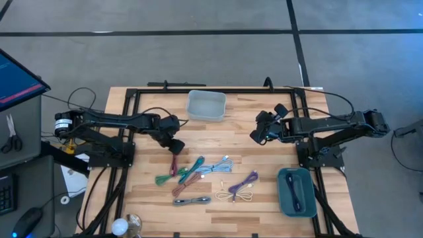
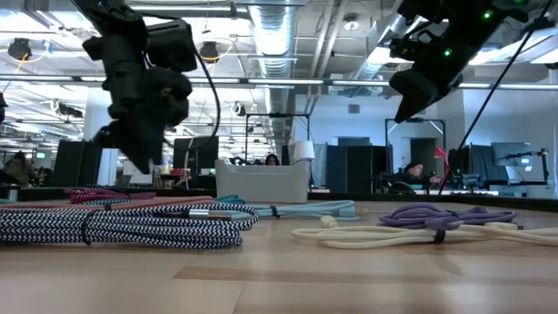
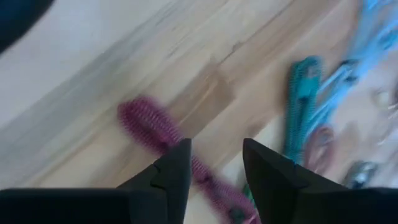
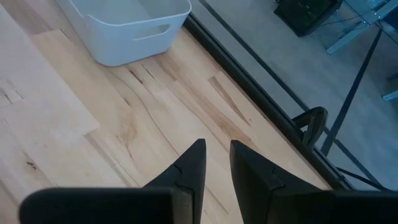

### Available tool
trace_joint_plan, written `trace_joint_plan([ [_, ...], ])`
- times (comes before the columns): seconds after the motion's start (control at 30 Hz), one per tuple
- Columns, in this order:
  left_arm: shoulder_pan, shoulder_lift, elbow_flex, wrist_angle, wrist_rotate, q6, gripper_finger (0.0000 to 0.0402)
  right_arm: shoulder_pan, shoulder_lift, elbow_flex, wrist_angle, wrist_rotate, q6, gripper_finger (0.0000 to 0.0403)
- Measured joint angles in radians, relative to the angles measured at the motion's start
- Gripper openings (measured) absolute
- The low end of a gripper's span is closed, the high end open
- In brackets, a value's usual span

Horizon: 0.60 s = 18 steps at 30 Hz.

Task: Pick & Place USB Port
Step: Put the pink patterned charger cable into the blue bin

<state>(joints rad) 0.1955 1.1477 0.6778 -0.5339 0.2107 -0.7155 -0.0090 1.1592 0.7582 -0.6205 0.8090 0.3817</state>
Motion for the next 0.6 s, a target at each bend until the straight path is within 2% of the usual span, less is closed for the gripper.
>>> trace_joint_plan([
  [0.3, 0.0, 0.0, -0.01, 0.008, -0.011, 0.0, 0.0168, 0.0, 0.0, 0.001, 0.0, 0.0, 0.0, 0.0065],
  [0.6, 0.0, 0.0, -0.122, 0.06, -0.054, -0.058, 0.0173, 0.0, 0.0, 0.001, 0.0, 0.0, 0.0, 0.0065],
])
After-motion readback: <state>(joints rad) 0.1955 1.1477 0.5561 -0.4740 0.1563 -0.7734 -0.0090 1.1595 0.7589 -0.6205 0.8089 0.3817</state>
